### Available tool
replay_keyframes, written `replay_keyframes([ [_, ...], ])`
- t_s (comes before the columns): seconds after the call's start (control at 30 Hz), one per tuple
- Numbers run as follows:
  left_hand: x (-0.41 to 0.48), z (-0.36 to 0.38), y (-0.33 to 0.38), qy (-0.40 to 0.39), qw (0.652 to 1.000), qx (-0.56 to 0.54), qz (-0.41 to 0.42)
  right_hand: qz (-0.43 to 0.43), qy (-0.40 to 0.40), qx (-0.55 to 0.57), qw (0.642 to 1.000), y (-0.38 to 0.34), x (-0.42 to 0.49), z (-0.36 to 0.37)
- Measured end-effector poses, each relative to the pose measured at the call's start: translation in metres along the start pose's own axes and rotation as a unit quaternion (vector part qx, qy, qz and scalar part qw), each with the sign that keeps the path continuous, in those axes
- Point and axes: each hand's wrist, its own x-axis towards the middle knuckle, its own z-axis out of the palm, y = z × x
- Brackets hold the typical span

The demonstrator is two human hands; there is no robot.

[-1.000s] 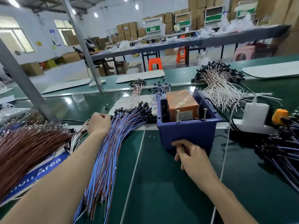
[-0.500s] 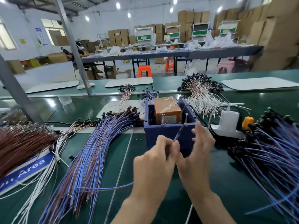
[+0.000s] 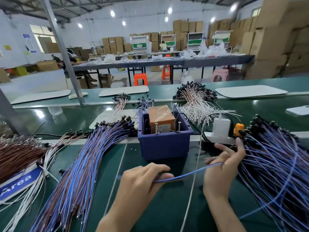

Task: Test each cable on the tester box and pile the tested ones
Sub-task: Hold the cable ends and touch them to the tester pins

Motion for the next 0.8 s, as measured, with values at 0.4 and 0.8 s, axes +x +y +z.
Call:
replay_keyframes([
  [0.4, -0.001, 0.002, -0.01, 0.05, 0.972, 0.171, -0.155, 0.111, -0.139, 0.118, 0.977, -0.01, -0.011, 0.01],
  [0.8, -0.011, 0.023, -0.003, -0.042, 0.966, 0.057, -0.247, -0.109, -0.526, -0.148, 0.83, -0.002, -0.055, 0.023],
])
